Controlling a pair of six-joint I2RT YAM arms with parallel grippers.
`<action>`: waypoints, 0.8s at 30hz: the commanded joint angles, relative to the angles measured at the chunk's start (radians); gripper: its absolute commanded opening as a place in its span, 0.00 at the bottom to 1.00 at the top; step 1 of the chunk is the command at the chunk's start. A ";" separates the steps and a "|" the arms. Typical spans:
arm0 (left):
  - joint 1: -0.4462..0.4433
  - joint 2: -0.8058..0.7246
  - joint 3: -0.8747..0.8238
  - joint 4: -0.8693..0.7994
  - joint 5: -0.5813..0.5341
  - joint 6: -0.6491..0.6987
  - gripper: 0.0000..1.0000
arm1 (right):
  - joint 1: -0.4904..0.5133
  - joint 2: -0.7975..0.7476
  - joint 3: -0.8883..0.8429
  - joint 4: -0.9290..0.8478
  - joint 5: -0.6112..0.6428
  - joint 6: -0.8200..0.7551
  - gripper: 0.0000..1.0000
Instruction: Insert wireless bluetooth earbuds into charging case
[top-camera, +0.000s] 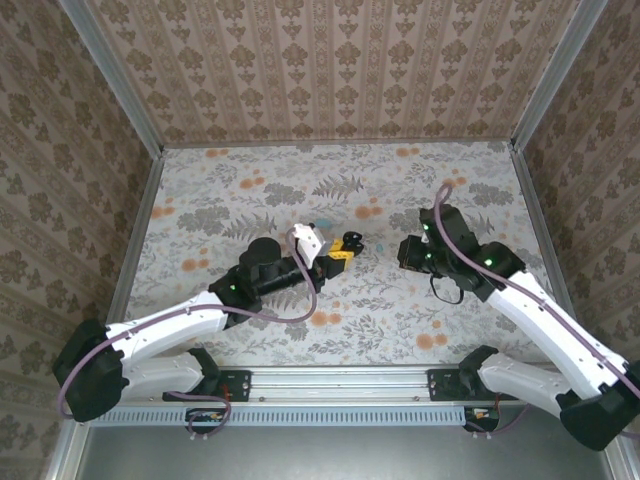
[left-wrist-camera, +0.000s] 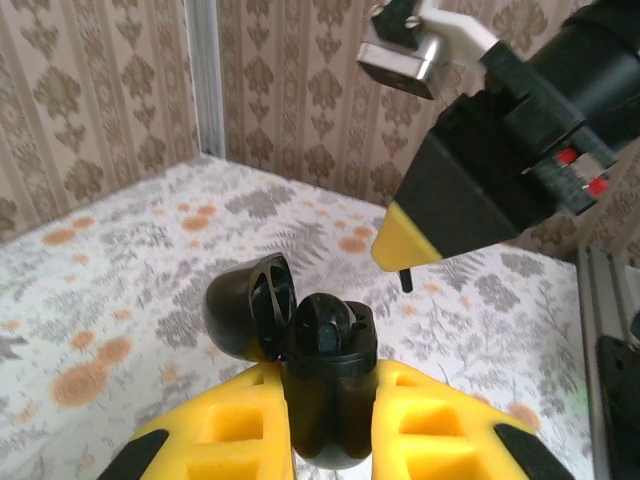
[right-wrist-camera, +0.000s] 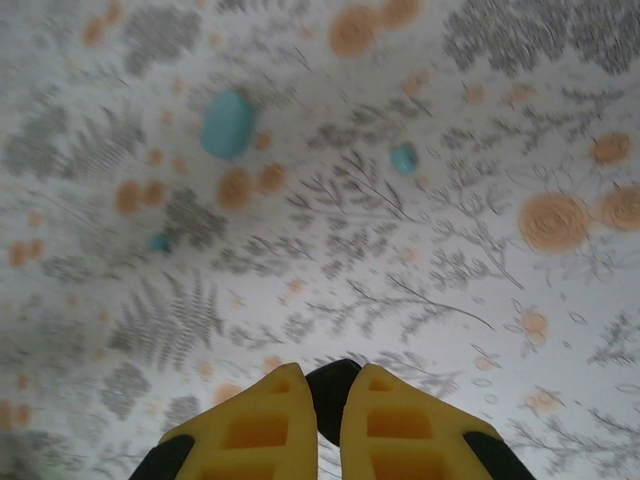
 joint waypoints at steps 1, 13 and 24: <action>-0.014 0.003 0.012 0.127 -0.067 0.041 0.00 | 0.012 -0.041 0.030 0.072 -0.010 0.061 0.07; -0.040 0.042 0.059 0.178 -0.102 0.058 0.00 | 0.081 -0.021 0.149 0.254 -0.059 0.120 0.07; -0.041 0.046 0.056 0.218 -0.104 0.048 0.00 | 0.120 -0.005 0.146 0.333 -0.057 0.174 0.07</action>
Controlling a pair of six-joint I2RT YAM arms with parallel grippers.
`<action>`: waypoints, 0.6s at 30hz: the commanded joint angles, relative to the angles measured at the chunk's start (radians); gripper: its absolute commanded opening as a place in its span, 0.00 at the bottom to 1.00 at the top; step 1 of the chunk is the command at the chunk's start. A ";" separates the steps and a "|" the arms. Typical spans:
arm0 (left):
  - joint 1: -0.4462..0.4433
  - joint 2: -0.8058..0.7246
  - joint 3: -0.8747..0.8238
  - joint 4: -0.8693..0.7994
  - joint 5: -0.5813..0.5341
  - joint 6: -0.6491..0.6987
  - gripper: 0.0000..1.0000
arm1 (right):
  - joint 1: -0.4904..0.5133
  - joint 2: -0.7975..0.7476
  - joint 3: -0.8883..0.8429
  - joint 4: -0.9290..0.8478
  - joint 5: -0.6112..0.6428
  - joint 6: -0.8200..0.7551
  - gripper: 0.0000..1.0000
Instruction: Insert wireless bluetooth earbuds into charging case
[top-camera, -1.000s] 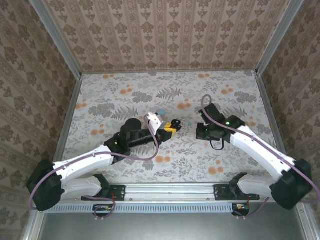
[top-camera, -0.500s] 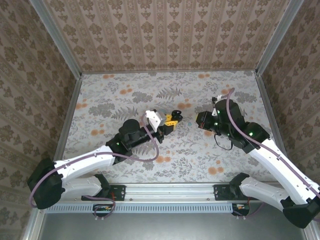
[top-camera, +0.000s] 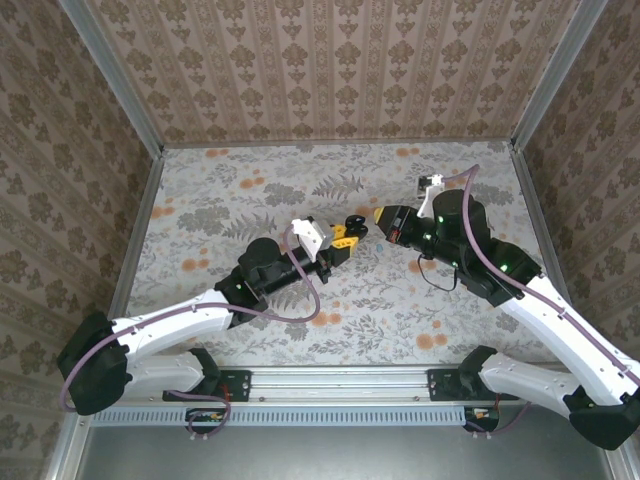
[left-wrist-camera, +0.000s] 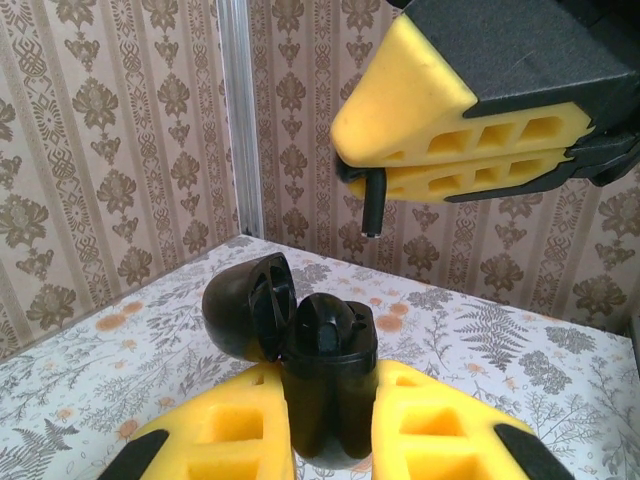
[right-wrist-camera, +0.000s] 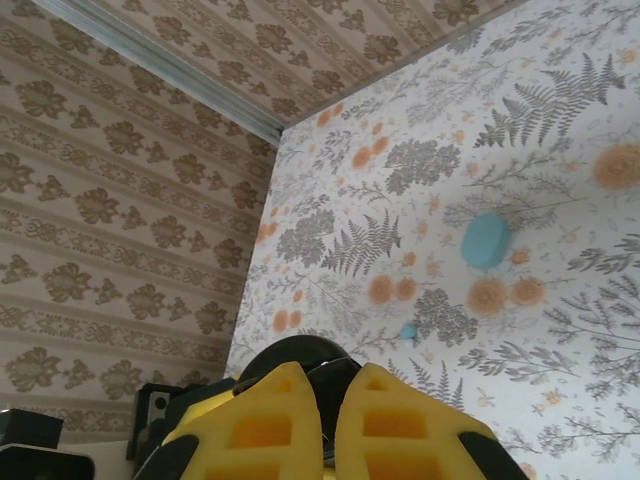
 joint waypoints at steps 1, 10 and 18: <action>-0.010 0.007 0.034 0.060 -0.011 0.008 0.00 | 0.017 0.010 0.017 0.050 -0.013 0.035 0.07; -0.009 -0.003 0.031 0.070 -0.017 0.002 0.00 | 0.057 0.037 0.018 0.060 -0.002 0.045 0.07; -0.010 -0.014 0.029 0.073 -0.024 0.001 0.00 | 0.071 0.044 0.013 0.057 0.005 0.048 0.07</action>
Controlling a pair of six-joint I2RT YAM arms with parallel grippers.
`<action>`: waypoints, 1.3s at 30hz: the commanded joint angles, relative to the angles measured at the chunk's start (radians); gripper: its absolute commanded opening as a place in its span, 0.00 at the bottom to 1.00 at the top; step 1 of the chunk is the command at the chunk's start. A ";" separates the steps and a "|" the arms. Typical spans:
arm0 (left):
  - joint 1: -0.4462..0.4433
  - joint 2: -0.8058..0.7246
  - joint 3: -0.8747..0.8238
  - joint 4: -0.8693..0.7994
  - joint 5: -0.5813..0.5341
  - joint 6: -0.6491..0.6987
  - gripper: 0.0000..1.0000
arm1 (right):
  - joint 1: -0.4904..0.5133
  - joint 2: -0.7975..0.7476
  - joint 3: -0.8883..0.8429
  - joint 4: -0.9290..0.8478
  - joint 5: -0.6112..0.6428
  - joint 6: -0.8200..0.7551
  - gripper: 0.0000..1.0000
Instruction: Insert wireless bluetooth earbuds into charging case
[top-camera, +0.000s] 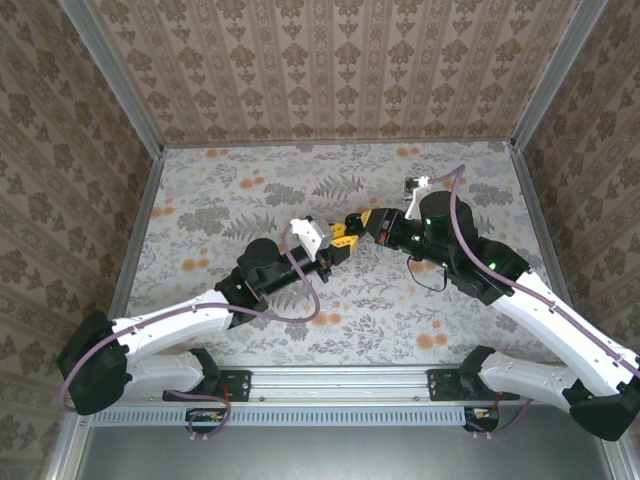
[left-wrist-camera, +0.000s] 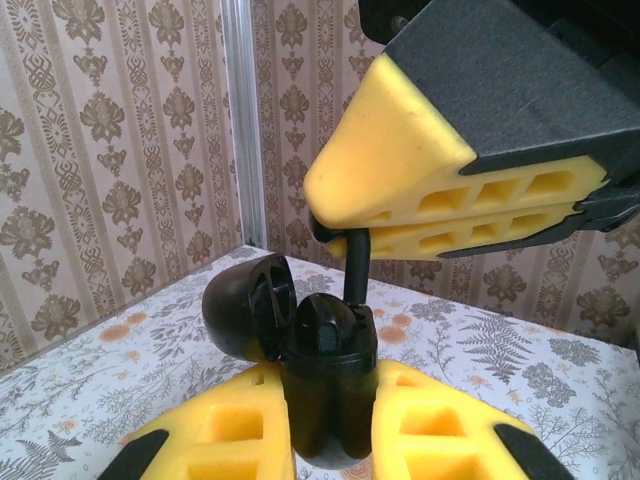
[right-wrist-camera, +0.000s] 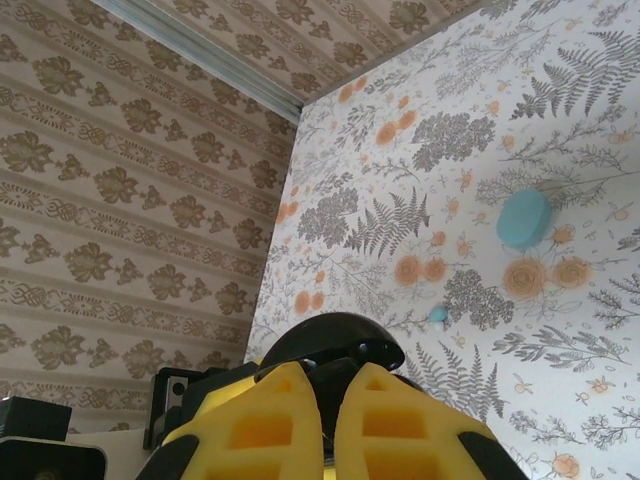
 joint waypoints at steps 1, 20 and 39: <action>-0.005 -0.015 0.029 0.050 -0.009 0.000 0.00 | 0.010 0.007 0.011 0.020 0.004 0.008 0.07; -0.005 -0.018 0.037 0.055 -0.013 0.001 0.00 | 0.026 0.011 -0.017 -0.037 0.038 -0.006 0.07; -0.005 -0.016 0.040 0.052 -0.020 -0.001 0.00 | 0.026 0.042 0.001 -0.068 0.012 -0.022 0.18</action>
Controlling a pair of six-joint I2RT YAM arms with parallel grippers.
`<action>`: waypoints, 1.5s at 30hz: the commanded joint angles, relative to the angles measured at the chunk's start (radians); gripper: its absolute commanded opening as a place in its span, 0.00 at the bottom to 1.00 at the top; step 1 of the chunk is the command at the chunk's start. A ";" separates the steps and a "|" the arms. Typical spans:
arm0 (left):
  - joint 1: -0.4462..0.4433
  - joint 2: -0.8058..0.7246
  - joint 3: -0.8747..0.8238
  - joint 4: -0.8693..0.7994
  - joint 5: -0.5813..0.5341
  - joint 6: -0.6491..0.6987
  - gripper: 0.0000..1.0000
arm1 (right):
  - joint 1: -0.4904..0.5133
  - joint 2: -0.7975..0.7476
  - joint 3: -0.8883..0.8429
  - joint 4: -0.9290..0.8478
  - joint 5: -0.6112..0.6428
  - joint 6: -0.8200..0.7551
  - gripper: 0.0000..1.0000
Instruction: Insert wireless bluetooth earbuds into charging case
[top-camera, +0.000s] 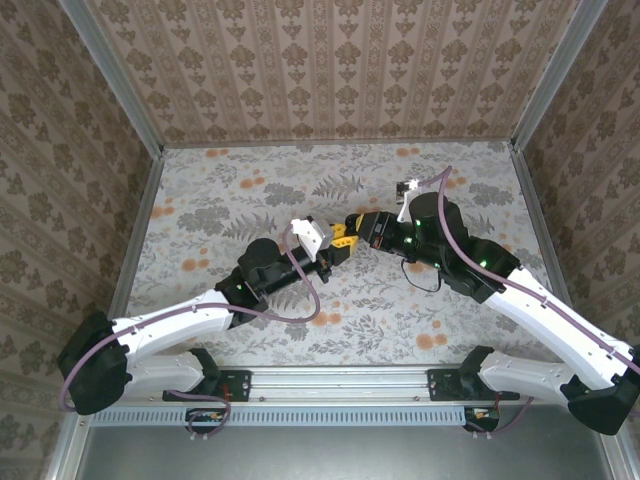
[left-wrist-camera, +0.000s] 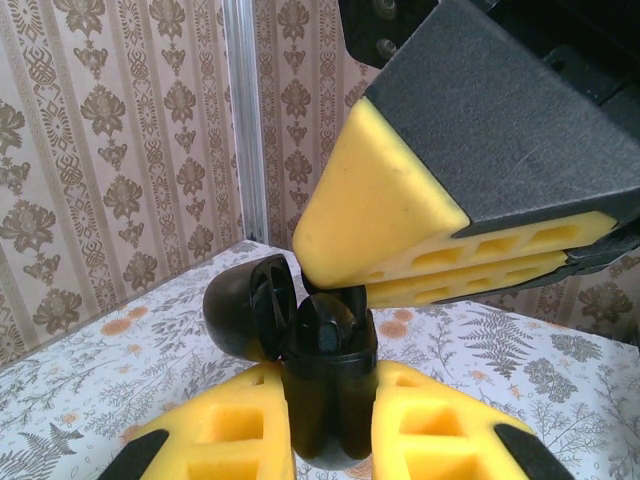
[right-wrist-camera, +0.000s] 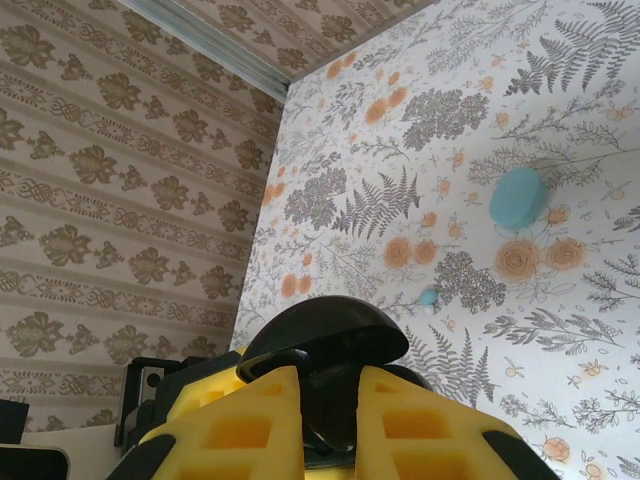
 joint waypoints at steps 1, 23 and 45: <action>-0.005 -0.018 0.038 0.060 -0.016 0.000 0.00 | 0.005 0.006 0.008 -0.058 0.009 -0.019 0.19; -0.004 -0.039 0.031 0.046 -0.008 -0.004 0.00 | 0.005 -0.054 0.101 -0.160 0.097 -0.074 0.35; 0.238 0.057 0.208 0.022 0.718 -0.343 0.00 | -0.282 -0.026 0.196 -0.304 -0.290 -0.197 0.44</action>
